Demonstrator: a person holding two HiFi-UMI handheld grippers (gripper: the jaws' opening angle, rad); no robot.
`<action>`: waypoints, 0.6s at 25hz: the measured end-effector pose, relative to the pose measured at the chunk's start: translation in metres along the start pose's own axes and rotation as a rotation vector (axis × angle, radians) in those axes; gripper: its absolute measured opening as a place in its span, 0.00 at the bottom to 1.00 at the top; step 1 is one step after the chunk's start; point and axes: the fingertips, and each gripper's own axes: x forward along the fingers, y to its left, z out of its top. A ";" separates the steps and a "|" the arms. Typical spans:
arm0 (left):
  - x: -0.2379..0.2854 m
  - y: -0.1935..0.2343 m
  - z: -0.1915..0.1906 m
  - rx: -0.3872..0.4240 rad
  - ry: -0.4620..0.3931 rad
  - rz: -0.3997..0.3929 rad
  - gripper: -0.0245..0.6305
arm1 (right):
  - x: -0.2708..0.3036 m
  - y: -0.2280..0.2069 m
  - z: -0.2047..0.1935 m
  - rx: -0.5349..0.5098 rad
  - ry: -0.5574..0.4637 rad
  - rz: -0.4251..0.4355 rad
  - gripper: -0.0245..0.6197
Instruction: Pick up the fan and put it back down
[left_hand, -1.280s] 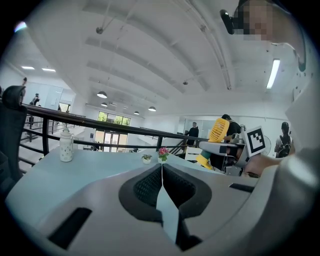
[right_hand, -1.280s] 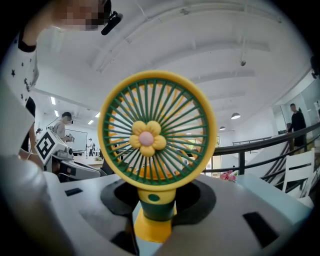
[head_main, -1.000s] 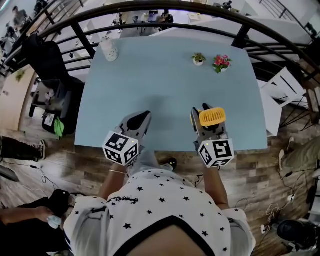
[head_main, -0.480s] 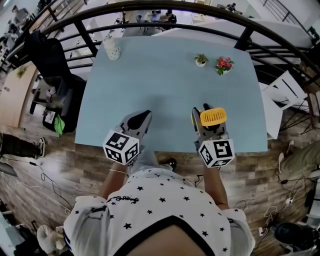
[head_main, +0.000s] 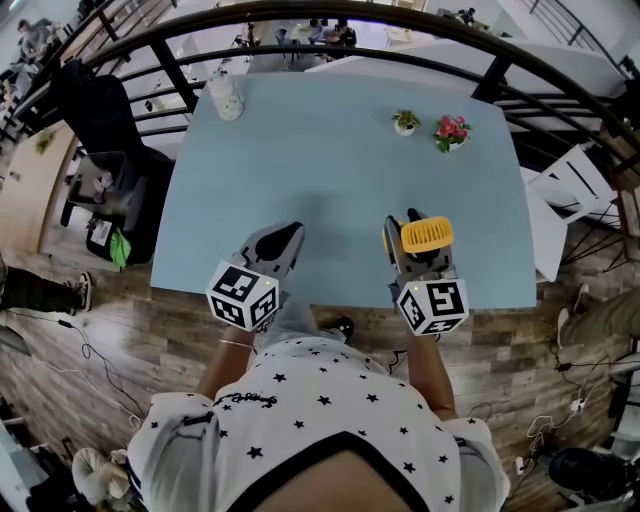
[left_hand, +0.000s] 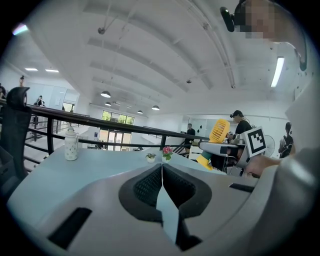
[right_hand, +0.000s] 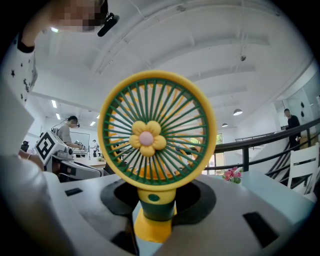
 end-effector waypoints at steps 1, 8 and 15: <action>0.000 0.001 0.000 -0.001 0.001 0.003 0.08 | 0.002 0.001 0.000 0.001 0.000 0.002 0.29; -0.003 0.011 -0.001 -0.007 0.001 0.023 0.08 | 0.013 -0.001 -0.008 0.009 0.011 0.004 0.29; -0.006 0.026 -0.002 -0.020 0.011 0.058 0.08 | 0.033 -0.008 -0.022 0.022 0.040 -0.004 0.29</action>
